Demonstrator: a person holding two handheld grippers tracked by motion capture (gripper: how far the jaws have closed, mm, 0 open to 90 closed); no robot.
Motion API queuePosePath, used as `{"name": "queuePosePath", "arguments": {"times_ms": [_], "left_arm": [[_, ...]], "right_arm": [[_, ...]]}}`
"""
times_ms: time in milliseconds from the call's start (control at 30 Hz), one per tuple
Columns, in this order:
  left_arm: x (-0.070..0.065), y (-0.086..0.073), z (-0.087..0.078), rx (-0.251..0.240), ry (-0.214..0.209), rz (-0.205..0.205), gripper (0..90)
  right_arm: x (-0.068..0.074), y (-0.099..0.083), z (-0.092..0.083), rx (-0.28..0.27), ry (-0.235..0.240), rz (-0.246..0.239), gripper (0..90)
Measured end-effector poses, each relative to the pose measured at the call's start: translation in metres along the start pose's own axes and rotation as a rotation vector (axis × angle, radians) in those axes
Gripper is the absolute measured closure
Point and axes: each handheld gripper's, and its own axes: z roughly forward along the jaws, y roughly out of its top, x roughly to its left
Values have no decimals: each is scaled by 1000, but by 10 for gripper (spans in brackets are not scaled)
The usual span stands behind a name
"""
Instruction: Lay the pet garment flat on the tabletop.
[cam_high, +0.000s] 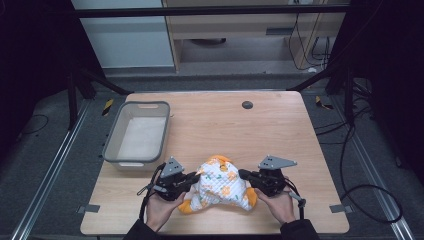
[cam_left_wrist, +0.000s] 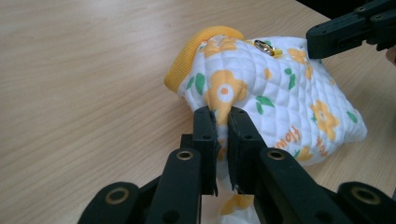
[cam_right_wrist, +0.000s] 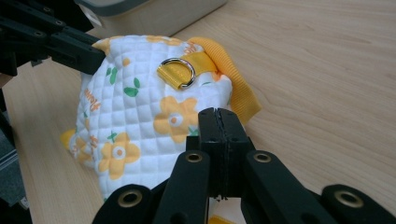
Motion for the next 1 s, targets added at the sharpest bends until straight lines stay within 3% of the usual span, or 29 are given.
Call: {"name": "queuePosePath", "arguments": {"times_ms": [267,367,400,533,567,600,633,667,700,733,767,800,833,867,900,933,1000], "left_arm": [[-8,17,-14,-55,7,29,829],[-10,36,-20,-108,12,42,829],[-10,36,-20,-108,12,42,829],[-10,70,-18,-156,63,74,829],[-10,70,-18,-156,63,74,828],[-8,77,-16,-166,80,74,828],[-1,90,-6,-175,114,57,826],[-1,90,-6,-175,114,57,824],[3,95,1,-177,127,40,818],[8,100,8,-178,144,26,818],[13,105,19,-164,172,20,808],[17,107,25,-153,183,10,773],[27,108,37,-134,236,-14,634],[27,108,37,-134,236,-14,578],[30,107,39,-127,248,-23,540],[33,104,39,-128,252,-29,540],[38,97,33,-138,261,-23,449]], "right_arm": [[7,17,-15,-64,-3,-34,900],[8,32,-26,-123,-34,-51,900],[8,32,-26,-123,-34,-51,900],[2,56,-28,-228,-99,-49,900],[2,56,-28,-228,-99,-49,900],[0,60,-26,-244,-121,-45,900],[-7,67,-18,-265,-177,-37,900],[-7,67,-18,-265,-177,-37,900],[-16,73,-6,-272,-268,-37,896],[-16,73,-6,-272,-268,-37,896],[-21,75,2,-272,-310,-32,890],[-28,77,11,-259,-355,-14,869],[-37,77,23,-216,-431,-11,786],[-37,77,23,-216,-431,-11,786],[-44,75,30,-169,-476,-13,721],[-44,75,30,-169,-476,-13,721],[-48,68,26,-141,-464,-20,641]]}}
